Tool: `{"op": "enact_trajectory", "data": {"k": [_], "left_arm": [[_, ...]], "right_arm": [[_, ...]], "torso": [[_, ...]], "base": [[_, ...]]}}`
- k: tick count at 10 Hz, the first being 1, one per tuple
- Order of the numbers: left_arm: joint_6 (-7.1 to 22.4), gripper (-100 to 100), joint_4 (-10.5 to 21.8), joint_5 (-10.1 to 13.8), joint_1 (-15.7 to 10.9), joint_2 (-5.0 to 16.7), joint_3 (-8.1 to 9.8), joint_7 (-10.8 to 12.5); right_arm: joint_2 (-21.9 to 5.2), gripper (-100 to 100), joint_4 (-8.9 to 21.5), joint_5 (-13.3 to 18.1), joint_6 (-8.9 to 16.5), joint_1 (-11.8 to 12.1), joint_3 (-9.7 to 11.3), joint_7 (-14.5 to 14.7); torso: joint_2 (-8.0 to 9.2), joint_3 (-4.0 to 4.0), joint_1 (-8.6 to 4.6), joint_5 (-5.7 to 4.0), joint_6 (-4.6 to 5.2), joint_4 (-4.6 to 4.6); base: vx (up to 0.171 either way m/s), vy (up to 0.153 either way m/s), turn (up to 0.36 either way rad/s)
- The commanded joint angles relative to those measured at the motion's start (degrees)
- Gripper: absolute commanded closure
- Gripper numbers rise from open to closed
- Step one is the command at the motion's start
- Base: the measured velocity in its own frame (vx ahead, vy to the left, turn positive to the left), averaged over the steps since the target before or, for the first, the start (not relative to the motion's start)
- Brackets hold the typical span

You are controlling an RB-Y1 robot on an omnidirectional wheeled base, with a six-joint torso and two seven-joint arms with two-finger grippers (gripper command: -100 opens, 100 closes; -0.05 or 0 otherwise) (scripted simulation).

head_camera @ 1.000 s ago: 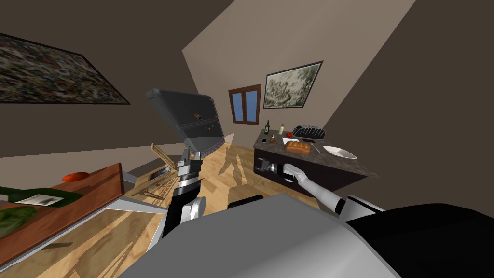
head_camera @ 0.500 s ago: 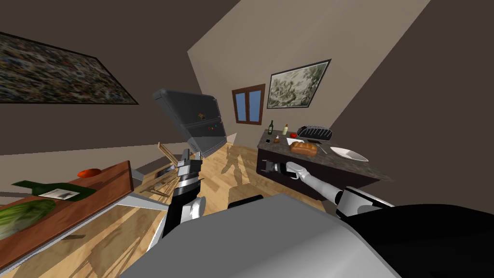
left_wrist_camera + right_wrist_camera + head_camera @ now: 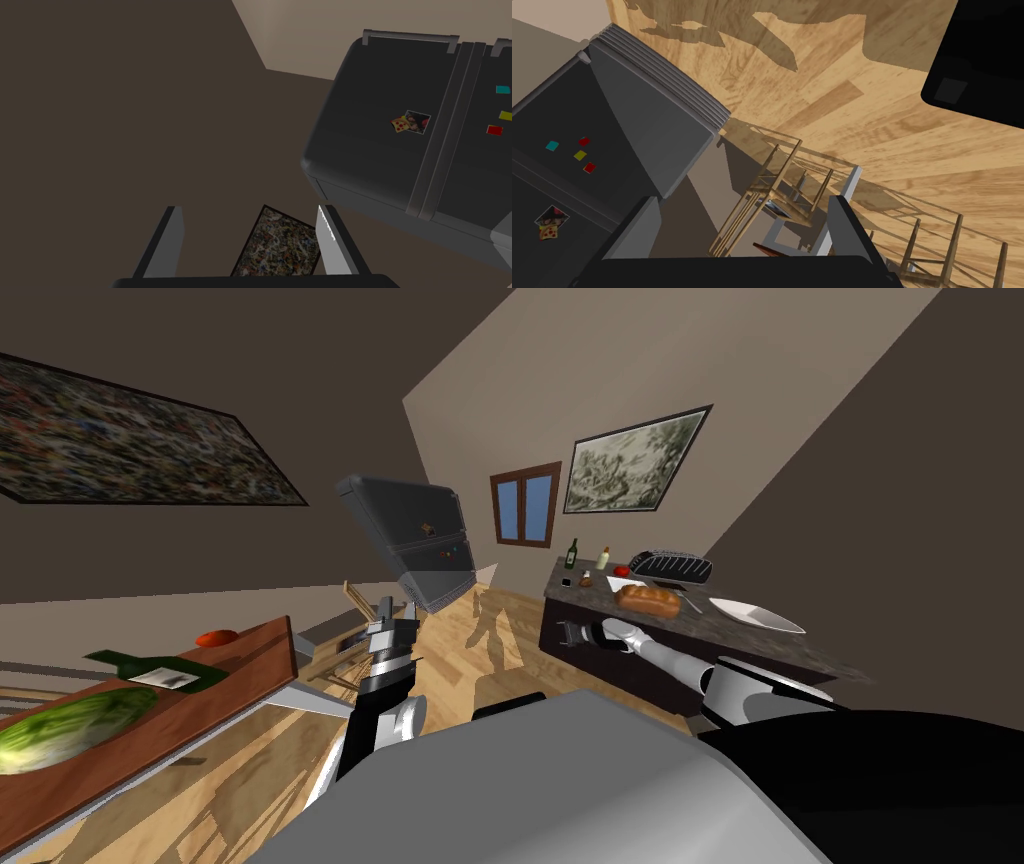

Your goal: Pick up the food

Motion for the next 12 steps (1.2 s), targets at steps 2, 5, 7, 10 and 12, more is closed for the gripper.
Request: {"op": "enact_trajectory", "data": {"k": [2, 5, 7, 10, 12], "left_arm": [[0.0, 0, 0.0, 0.0, 0.0, 0.0, 0.00, 0.0], [0.0, 0, 0.0, 0.0, 0.0, 0.0, 0.00, 0.0], [0.0, 0, 0.0, 0.0, 0.0, 0.0, 0.00, 0.0], [0.0, 0, 0.0, 0.0, 0.0, 0.0, 0.01, 0.0], [0.0, 0, 0.0, 0.0, 0.0, 0.0, 0.01, 0.0]], "right_arm": [[-4.7, -100, 2.4, 3.4, 0.2, -0.9, 2.3, 1.4], [-8.2, -100, 6.1, 5.4, -0.1, -2.2, 3.8, 2.6], [-10.7, -100, 9.1, 7.2, -0.4, -3.3, 5.2, 3.7], [-13.1, -100, 11.9, 8.9, -0.6, -4.4, 6.6, 4.7], [-17.0, -100, 16.4, 11.7, -1.1, -6.1, 9.0, 6.3]], "torso": [[0.08, 0.03, -0.03, 0.02, 0.04, 0.01], [0.09, 0.05, -0.13, -0.02, 0.02, 0.02], [0.10, 0.05, -0.12, -0.02, 0.03, 0.02], [0.10, 0.05, -0.27, -0.04, 0.04, 0.01], [0.19, 0.11, -0.35, -0.06, 0.05, 0.04]], "base": [[0.069, 0.105, 0.054], [0.070, 0.078, 0.059], [0.082, 0.079, 0.058], [0.069, 0.038, 0.033], [0.094, 0.042, 0.078]]}}
